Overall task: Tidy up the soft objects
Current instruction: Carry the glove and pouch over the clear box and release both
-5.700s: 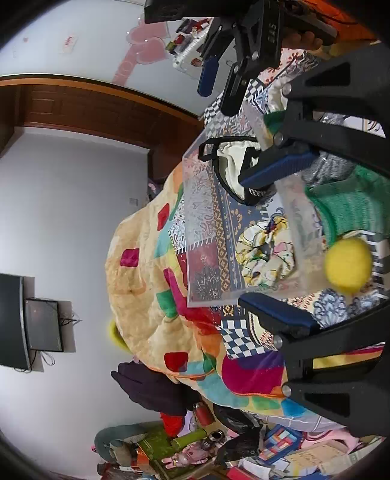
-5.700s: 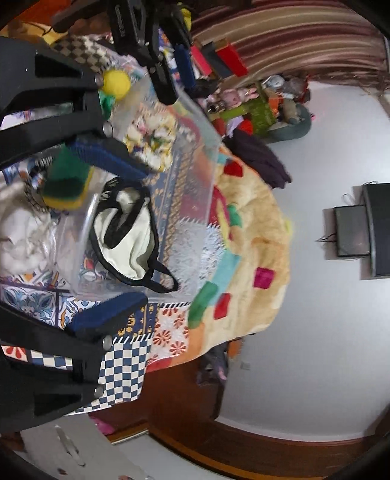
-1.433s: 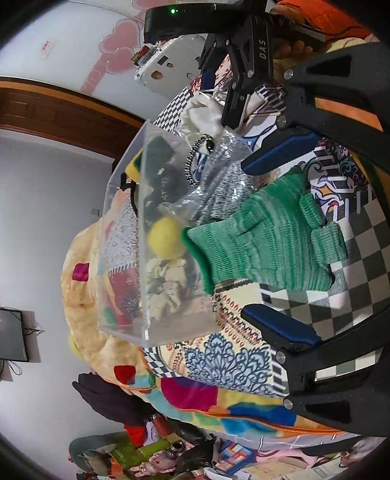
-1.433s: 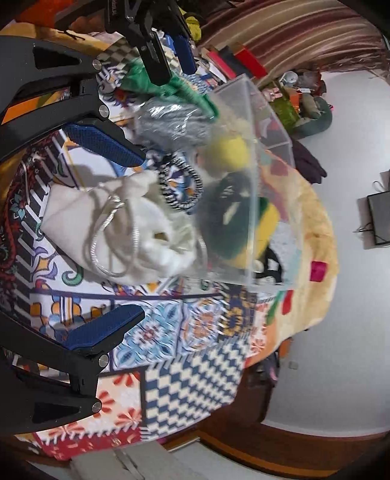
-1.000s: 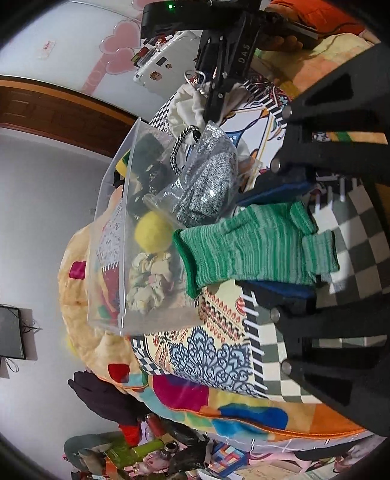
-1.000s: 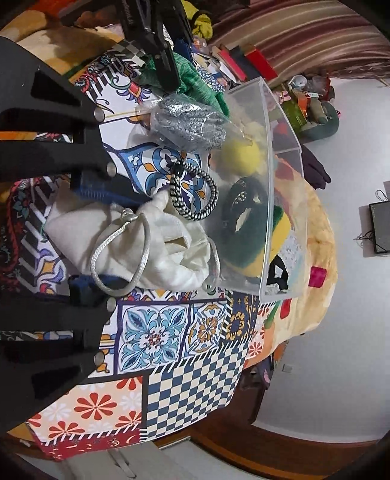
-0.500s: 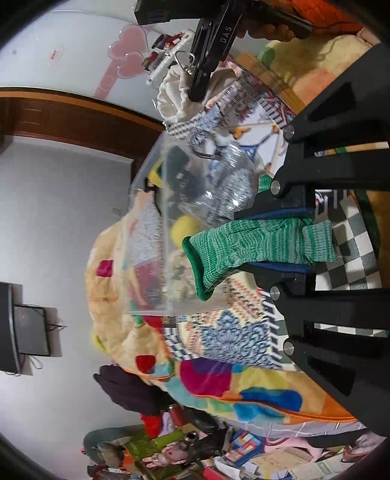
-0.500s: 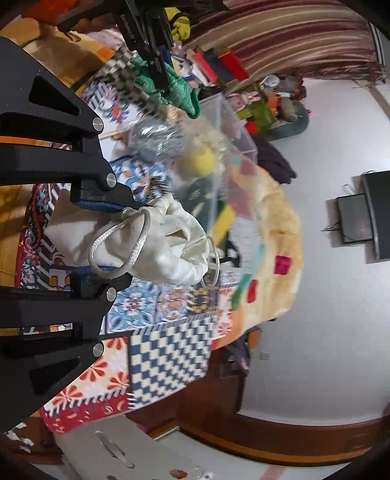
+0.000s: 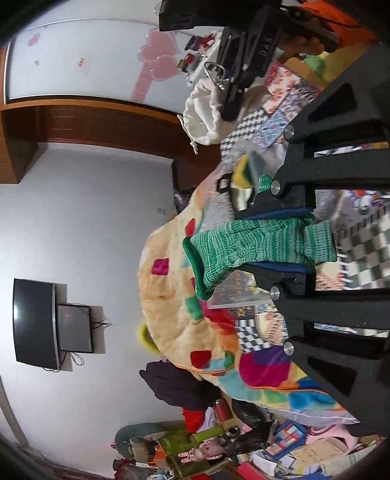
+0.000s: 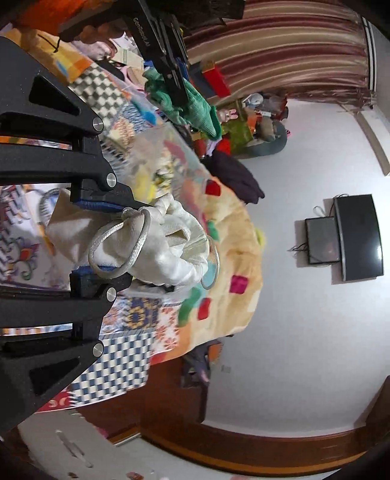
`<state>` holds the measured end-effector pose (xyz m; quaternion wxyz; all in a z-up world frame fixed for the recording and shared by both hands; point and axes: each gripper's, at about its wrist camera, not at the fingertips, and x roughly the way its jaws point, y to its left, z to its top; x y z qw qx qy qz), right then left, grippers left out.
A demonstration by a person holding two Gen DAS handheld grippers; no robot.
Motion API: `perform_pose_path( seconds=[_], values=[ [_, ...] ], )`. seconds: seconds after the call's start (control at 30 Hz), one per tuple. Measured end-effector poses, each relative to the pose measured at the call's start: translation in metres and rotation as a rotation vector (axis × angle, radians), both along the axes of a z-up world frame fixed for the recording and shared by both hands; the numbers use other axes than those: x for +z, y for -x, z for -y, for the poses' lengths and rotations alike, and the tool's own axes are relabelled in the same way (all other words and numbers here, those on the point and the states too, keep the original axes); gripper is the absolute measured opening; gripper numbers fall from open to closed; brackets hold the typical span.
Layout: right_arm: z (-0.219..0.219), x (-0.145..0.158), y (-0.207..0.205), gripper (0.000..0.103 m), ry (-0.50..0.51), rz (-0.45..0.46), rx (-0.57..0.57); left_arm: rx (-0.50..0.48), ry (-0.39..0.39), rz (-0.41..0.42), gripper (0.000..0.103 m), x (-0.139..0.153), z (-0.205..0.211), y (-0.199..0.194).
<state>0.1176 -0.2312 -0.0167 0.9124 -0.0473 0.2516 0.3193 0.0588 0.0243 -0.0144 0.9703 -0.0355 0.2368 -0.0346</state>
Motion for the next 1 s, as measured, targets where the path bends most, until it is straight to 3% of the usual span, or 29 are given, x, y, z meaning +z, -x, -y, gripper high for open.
perform_pose_path(
  seconds=[0.43,1.0],
  values=[
    [-0.047,-0.002,-0.039,0.025,-0.027,-0.033,0.061,0.030,-0.003,-0.048,0.024,-0.012,-0.008,-0.062],
    [-0.078,-0.043,-0.070,0.026,0.084,-0.165,0.088,0.018,-0.048,-0.203,0.024,-0.058,0.000,-0.111]
  ],
)
